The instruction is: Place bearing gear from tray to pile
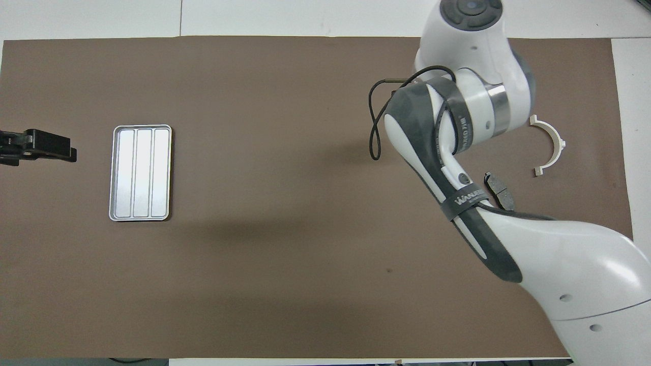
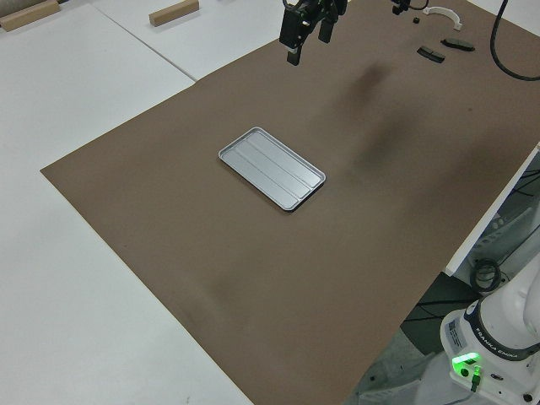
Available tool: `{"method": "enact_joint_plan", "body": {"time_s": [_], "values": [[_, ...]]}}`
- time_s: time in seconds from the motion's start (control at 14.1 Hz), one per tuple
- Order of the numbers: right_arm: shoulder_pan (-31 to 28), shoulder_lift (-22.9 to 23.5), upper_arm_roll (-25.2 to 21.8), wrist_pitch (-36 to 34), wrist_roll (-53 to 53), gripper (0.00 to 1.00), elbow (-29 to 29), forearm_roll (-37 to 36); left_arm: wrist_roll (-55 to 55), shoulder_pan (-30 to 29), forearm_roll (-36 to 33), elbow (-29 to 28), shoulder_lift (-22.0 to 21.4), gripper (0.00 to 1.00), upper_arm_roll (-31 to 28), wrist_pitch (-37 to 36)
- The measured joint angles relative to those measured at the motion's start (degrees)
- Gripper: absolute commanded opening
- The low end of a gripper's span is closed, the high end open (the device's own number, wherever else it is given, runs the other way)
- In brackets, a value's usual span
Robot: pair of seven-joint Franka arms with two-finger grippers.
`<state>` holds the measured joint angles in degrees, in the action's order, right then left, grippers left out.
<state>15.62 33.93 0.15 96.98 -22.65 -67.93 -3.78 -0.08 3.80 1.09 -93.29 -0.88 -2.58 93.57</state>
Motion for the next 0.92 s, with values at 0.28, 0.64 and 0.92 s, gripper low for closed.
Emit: {"method": "enact_joint_plan", "body": {"time_s": [0.28,0.64,0.92], "values": [[-6.9,-0.4,0.0,3.0,13.9,0.00,-3.1,0.0,0.0,0.2,0.0,0.0,-0.1,1.00,0.4,0.0],[-11.0,-3.4,0.0,21.9,20.2,0.00,-18.9,0.0,0.0,0.2,0.0,0.0,-0.2,1.00,0.4,0.1],[-11.4,-3.6,0.0,28.3,20.2,0.00,-24.5,0.0,0.0,0.2,0.0,0.0,-0.2,1.00,0.4,0.1]]}}
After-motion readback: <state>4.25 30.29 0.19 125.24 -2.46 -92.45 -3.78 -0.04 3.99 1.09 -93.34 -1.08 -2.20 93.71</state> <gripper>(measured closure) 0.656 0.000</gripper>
